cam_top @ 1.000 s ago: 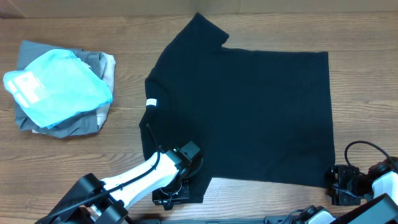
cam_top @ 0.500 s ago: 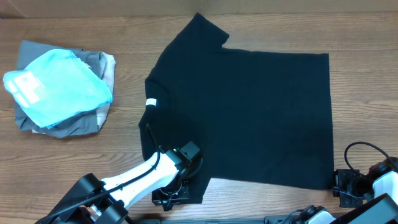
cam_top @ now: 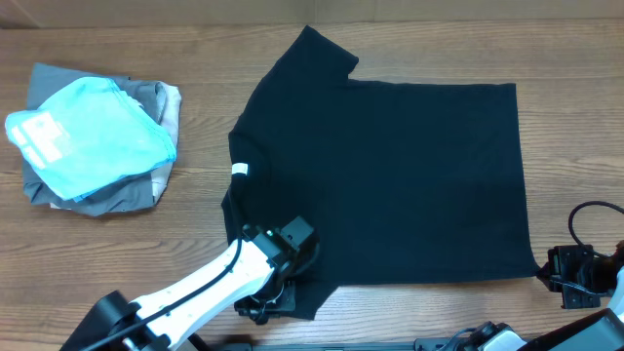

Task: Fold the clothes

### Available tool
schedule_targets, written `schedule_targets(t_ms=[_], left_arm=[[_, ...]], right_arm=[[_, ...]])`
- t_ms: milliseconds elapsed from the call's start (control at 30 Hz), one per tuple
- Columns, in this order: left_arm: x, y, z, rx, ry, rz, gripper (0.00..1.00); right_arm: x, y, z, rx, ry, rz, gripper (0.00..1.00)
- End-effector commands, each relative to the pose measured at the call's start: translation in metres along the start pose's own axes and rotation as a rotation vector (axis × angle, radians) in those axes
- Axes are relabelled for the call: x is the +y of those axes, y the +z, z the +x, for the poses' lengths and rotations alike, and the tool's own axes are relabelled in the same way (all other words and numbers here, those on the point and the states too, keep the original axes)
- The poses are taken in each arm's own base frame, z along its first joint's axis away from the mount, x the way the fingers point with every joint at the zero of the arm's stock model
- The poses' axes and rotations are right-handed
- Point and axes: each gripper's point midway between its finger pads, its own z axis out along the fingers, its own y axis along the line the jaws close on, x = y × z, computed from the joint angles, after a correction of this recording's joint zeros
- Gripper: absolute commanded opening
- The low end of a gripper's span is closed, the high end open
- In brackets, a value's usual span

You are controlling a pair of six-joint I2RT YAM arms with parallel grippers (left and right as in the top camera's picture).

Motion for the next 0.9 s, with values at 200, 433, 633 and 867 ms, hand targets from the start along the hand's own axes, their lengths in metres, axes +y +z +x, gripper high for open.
schedule_targets(t_ms=[200, 433, 633, 867], left_arm=[[-0.009, -0.056, -0.046, -0.215, 0.074, -0.002, 0.07], [0.009, -0.076, -0.076, -0.294, -0.022, -0.002, 0.07], [0.02, -0.099, -0.113, -0.399, -0.044, 0.047, 0.09], [0.014, -0.121, -0.149, -0.543, 0.041, 0.104, 0.1]], right_arm=[[0.04, -0.004, 0.005, 0.004, -0.16, -0.141, 0.04], [0.071, -0.001, 0.008, -0.043, -0.279, -0.186, 0.04], [0.093, -0.007, -0.01, -0.119, -0.237, -0.266, 0.04], [0.097, -0.007, -0.013, -0.132, -0.243, -0.282, 0.04]])
